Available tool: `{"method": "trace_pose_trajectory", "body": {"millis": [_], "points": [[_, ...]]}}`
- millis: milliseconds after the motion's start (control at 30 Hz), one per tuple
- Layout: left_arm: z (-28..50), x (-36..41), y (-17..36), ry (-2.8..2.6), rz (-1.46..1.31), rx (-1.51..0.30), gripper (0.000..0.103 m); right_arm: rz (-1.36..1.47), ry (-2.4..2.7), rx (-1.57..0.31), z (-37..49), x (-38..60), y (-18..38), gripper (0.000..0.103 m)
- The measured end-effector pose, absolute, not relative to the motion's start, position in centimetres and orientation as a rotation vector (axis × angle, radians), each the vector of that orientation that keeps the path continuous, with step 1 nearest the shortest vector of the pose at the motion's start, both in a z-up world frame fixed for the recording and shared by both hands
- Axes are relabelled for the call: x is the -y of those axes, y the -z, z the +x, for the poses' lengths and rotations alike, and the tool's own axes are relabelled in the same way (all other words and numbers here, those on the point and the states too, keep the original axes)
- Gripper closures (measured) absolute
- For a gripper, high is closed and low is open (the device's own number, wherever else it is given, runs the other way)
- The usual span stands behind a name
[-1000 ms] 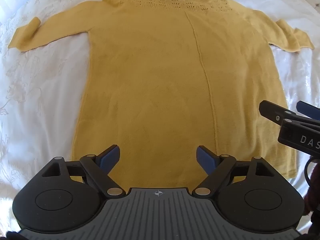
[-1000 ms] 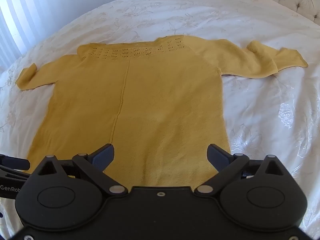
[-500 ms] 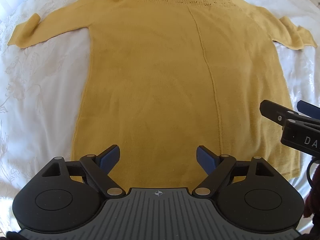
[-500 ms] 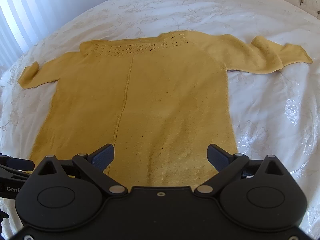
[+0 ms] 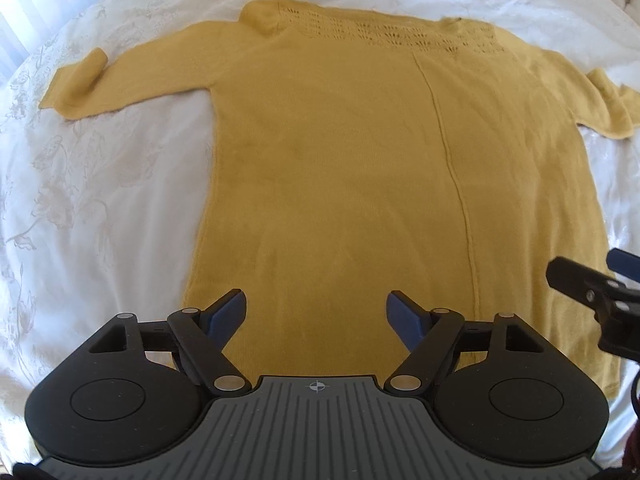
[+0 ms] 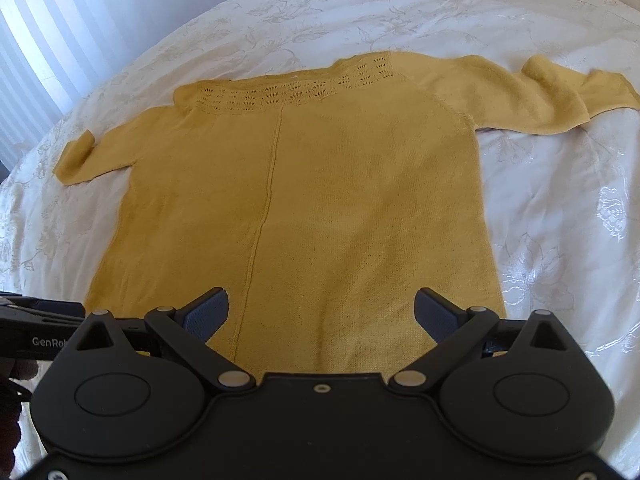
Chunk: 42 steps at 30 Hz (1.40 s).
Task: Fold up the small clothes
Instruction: 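Move the right gripper to the cuff of a yellow sweater sleeve, then close the right gripper on the sleeve cuff and lift it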
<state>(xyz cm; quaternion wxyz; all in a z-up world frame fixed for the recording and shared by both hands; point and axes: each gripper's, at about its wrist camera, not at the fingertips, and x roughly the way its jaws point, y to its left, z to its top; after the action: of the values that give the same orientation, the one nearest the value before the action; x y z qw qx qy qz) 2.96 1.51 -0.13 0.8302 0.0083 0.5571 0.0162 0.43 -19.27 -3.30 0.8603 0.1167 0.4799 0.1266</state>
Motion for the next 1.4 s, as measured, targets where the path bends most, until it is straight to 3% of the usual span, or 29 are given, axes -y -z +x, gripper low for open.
{"method": "trace_pose_trajectory", "body": {"millis": [100,300,333,400,633,833,967,1400], "points": [[5.5,-2.0,-0.6,-0.053,0.016,-1.124,0.034,0.265,-0.318,-1.0,1.5,19.6,3.3,0.004],[10.6,-0.9,-2.6,-0.113,0.166,-0.955,0.034,0.288,-0.326,-1.085,5.3,21.0,3.7,0.005],[11.7,-0.7,-3.2,-0.108,0.162,-0.923,0.034,0.295,-0.324,-1.104,6.1,21.6,3.7,0.01],[13.3,0.3,-4.0,-0.124,0.176,-0.892,0.034,0.283,-0.316,-1.11,7.4,22.9,3.5,0.029],[15.8,3.7,-5.0,-0.118,0.206,-0.735,0.034,0.239,-0.154,-0.962,12.7,30.8,1.8,0.033],[17.3,4.7,-2.3,-0.065,0.237,-0.772,0.034,0.17,0.146,-0.867,17.0,39.9,3.9,0.035],[17.4,4.2,-0.6,-0.055,0.247,-0.81,0.034,0.265,0.323,-0.866,19.4,46.8,6.0,0.044],[17.7,0.4,5.0,-0.12,0.093,-0.963,0.034,0.543,0.484,-0.844,23.2,54.9,12.0,0.044]]}}
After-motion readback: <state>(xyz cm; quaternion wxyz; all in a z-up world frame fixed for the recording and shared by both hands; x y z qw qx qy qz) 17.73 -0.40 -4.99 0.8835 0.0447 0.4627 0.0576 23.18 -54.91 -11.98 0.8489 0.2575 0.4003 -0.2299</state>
